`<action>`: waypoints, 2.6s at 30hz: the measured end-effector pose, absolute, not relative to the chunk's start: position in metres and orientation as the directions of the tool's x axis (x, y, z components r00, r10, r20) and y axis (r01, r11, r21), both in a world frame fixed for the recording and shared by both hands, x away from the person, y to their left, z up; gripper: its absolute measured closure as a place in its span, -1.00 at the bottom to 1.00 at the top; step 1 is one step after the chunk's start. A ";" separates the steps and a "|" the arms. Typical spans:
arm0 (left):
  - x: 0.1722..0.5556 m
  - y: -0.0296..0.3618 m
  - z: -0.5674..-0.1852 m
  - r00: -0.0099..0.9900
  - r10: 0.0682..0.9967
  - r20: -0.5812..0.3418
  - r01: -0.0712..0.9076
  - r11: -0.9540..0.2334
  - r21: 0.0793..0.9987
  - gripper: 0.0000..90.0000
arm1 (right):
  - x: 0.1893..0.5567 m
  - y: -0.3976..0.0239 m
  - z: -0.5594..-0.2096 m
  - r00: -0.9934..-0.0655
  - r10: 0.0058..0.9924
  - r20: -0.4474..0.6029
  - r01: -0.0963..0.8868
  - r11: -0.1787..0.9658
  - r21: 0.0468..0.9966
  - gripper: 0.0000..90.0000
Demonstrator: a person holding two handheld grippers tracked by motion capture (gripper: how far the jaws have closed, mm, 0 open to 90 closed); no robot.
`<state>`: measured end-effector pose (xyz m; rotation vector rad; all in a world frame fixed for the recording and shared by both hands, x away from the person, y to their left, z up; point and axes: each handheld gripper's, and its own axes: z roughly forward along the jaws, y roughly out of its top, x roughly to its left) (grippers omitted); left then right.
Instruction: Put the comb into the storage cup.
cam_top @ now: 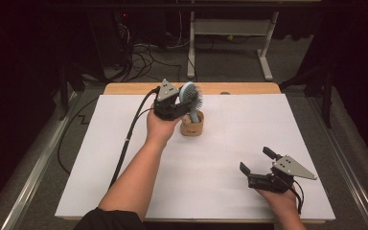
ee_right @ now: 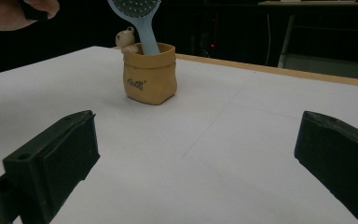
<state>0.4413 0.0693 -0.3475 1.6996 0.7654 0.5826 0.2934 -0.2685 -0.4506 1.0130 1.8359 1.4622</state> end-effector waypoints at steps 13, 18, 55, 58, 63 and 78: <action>0.445 0.071 -0.348 0.655 0.755 0.006 0.194 -0.176 0.965 0.03 | 0.294 -0.269 -0.451 -0.545 0.838 0.022 0.207 0.110 0.972 -1.00; 0.447 0.071 -0.348 0.652 0.758 0.007 0.194 -0.175 0.965 0.00 | 0.294 -0.269 -0.451 -0.545 0.838 0.024 0.208 0.108 0.972 -1.00; 0.455 0.090 -0.351 0.639 0.770 -0.013 0.237 -0.181 0.954 -0.34 | 0.292 -0.269 -0.449 -0.543 0.840 0.020 0.200 0.106 0.974 -1.00; 0.457 0.092 -0.352 0.647 0.762 -0.034 0.244 -0.165 0.956 -0.36 | 0.292 -0.269 -0.449 -0.540 0.841 0.017 0.197 0.106 0.975 -1.00; 0.457 0.094 -0.353 0.649 0.760 -0.041 0.243 -0.156 0.957 -0.40 | 0.292 -0.270 -0.449 -0.539 0.842 0.017 0.198 0.107 0.974 -1.00; 0.458 0.100 -0.360 0.636 0.772 -0.022 0.228 -0.160 0.960 -0.60 | 0.293 -0.269 -0.451 -0.541 0.841 0.013 0.203 0.115 0.972 -1.00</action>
